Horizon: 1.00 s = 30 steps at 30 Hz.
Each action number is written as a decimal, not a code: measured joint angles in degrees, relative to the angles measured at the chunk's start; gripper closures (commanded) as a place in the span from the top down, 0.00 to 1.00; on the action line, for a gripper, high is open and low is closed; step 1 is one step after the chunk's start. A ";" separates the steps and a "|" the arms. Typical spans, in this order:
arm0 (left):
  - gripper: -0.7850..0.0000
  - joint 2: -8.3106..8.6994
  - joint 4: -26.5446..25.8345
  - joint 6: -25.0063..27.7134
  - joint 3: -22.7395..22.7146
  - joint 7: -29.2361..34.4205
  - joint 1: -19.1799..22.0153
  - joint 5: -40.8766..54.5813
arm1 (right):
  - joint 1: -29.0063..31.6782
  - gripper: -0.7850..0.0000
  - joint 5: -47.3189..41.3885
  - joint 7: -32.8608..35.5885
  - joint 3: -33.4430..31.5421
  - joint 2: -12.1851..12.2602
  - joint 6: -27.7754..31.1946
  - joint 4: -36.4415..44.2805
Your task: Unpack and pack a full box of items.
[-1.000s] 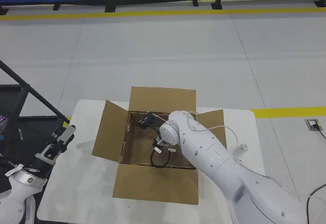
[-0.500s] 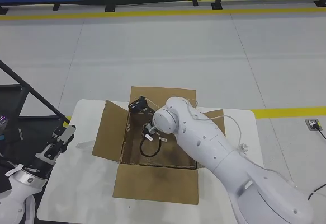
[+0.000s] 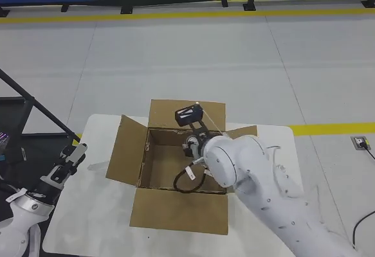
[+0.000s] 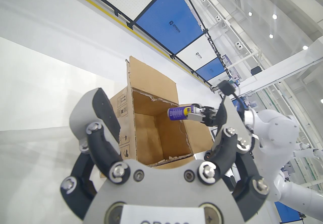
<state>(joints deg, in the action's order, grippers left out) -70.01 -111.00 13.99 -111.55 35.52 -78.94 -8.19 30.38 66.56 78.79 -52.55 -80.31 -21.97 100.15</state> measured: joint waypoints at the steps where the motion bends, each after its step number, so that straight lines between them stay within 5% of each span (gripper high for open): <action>1: 1.00 0.00 0.00 0.00 0.00 0.00 0.00 0.00 | 3.25 0.00 4.34 2.27 -2.93 0.98 -0.58 5.11; 5: 1.00 0.00 0.00 0.00 0.00 0.00 0.00 0.00 | 15.77 0.00 16.25 5.91 -13.89 2.91 2.35 20.75; 10: 1.00 0.00 0.00 0.00 0.00 0.00 0.00 0.00 | 30.99 0.00 24.11 8.31 -27.91 2.39 4.77 34.79; 22: 1.00 0.00 0.00 0.00 0.00 0.00 0.00 0.00 | 46.21 0.00 9.27 8.94 -45.90 -0.59 5.41 28.51; 30: 1.00 0.00 0.00 0.00 0.00 0.00 0.00 0.00 | 46.18 0.00 5.26 2.56 -44.49 -0.66 5.82 19.22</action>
<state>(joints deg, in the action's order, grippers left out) -70.01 -111.00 13.99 -111.55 35.52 -78.94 -8.19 76.56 71.82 81.35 -97.04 -80.97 -16.15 119.37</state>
